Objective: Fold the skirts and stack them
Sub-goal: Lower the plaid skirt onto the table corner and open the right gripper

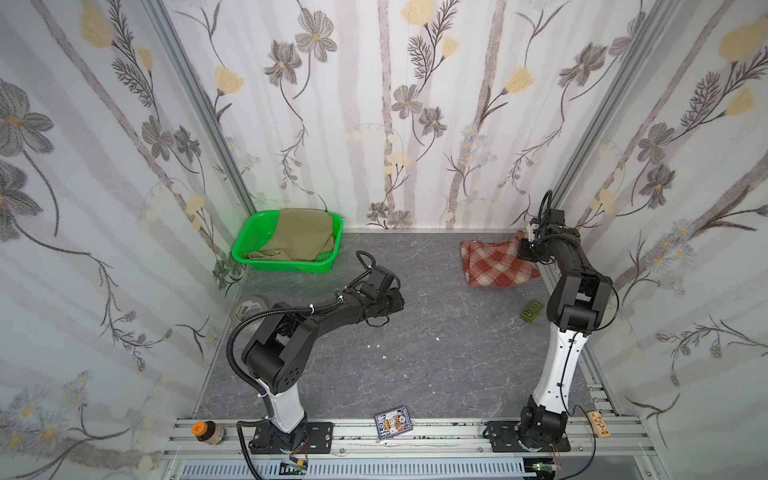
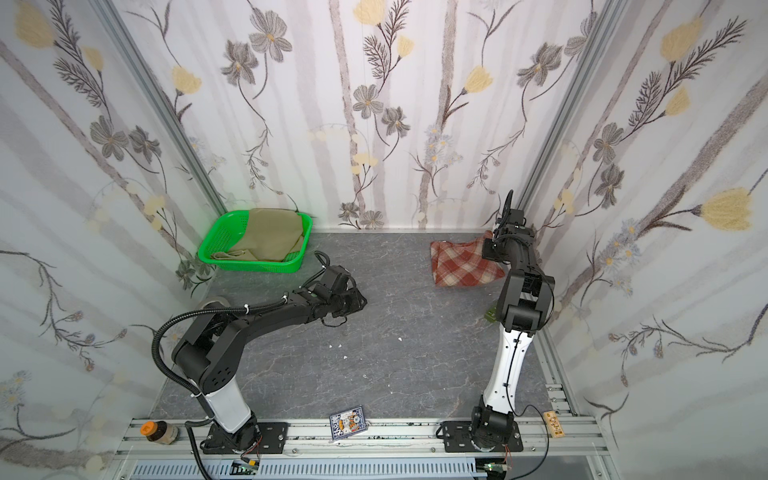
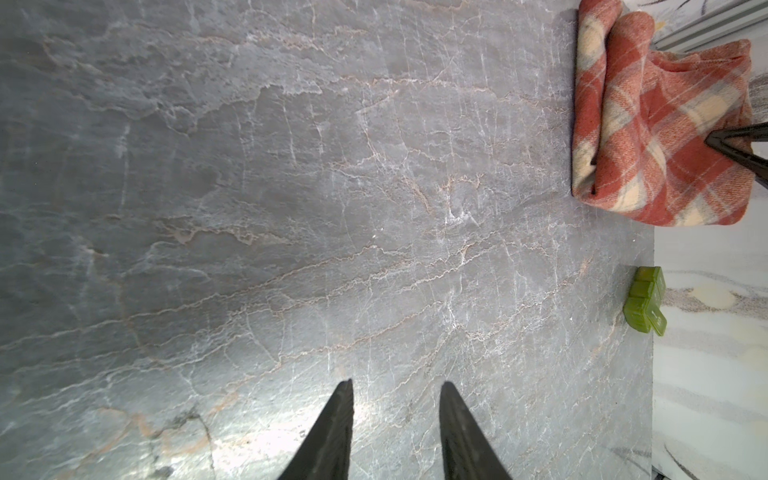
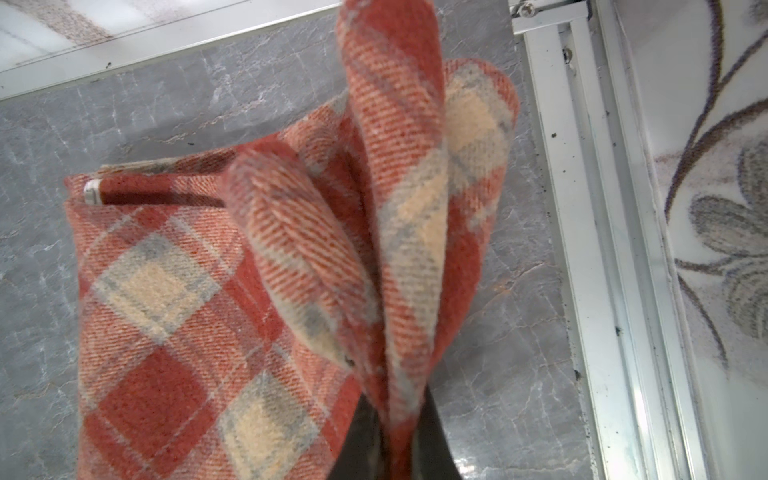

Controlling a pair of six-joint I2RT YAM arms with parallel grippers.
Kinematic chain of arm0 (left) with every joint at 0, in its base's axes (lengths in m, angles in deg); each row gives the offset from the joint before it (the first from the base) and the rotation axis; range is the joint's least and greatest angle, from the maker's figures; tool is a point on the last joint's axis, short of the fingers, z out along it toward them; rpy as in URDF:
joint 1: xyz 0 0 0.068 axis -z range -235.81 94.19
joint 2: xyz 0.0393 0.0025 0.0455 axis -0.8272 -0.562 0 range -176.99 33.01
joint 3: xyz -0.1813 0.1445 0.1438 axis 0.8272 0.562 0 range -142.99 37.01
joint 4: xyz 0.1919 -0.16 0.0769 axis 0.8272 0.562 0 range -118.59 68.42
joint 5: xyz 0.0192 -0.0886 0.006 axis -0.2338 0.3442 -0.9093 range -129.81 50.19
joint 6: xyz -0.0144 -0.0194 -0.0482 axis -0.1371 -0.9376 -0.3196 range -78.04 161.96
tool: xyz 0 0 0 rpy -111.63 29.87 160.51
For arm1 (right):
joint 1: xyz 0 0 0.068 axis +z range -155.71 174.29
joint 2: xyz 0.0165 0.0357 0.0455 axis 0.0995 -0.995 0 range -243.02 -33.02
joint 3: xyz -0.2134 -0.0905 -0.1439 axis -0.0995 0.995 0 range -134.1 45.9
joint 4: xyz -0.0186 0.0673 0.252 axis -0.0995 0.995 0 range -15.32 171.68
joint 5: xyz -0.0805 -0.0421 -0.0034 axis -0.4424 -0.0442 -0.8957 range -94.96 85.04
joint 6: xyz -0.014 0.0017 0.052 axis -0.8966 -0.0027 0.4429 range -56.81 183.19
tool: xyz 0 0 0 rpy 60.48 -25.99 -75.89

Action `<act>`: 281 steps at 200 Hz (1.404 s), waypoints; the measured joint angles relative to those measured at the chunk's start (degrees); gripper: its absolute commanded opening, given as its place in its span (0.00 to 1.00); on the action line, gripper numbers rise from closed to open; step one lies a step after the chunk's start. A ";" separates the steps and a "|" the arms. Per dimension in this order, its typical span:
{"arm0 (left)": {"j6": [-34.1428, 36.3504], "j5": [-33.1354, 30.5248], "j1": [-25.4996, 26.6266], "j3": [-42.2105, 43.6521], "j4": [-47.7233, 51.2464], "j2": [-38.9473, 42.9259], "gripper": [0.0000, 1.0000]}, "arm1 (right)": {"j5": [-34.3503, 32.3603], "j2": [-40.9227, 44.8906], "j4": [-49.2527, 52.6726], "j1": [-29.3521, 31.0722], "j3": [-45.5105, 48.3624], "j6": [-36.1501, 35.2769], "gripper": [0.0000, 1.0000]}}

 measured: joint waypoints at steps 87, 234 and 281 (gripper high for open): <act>-0.63 0.15 0.02 0.81 0.17 0.81 0.37 | -0.17 4.04 -2.08 -0.17 -0.07 2.36 0.58; -0.87 -1.97 0.22 3.26 0.15 3.82 0.37 | 2.34 8.33 -11.13 12.94 16.85 9.97 0.11; -1.05 -3.02 0.26 4.79 0.17 5.60 0.37 | 1.09 6.19 -8.76 14.19 17.18 12.02 0.06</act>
